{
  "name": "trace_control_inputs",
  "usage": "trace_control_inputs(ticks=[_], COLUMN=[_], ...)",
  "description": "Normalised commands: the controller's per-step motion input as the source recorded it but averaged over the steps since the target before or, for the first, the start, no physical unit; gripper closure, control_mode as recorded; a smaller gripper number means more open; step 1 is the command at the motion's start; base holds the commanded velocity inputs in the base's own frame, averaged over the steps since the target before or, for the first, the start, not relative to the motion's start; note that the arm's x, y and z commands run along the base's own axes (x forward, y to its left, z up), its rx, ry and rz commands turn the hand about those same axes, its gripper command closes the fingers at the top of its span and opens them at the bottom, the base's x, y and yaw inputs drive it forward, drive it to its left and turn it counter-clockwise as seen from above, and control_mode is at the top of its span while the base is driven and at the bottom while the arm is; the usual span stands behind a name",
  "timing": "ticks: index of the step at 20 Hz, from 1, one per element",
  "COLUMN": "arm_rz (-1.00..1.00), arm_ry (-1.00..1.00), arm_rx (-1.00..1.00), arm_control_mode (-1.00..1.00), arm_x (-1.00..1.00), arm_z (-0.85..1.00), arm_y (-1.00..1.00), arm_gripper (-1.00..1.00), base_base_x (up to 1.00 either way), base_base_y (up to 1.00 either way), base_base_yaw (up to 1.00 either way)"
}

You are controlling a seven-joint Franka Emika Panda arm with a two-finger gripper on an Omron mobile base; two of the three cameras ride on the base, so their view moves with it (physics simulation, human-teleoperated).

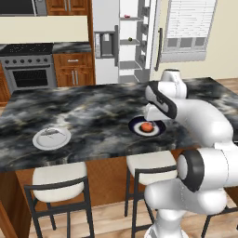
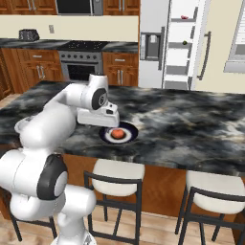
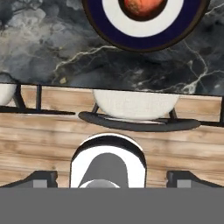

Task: Transport the fish and squash to the fridge. Place the fish on the rack containing meat and place the squash on the rack containing the vegetable, ensuring meats and vegetables are on different racks.

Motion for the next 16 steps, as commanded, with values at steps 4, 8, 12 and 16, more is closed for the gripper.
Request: trace_control_inputs(ticks=[4, 8, 12, 16], arm_rz=[0.0, 0.0, 0.0, 0.0], arm_ry=[0.01, 0.02, 0.0, 0.0], arm_rx=[0.0, 0.0, 0.0, 0.0], arm_control_mode=[-1.0, -1.0, -1.0, -1.0], arm_x=[0.44, 0.38, 0.51, 0.49], arm_z=[-0.54, -0.31, -0.26, -0.32], arm_y=[-0.24, -0.15, 0.0, 0.0], arm_gripper=[-1.0, -1.0, -1.0, -1.0], base_base_x=[0.0, 0.0, 0.0, 0.0], base_base_y=[0.0, 0.0, 0.0, 0.0], base_base_yaw=[0.0, 0.0, 0.0, 0.0])
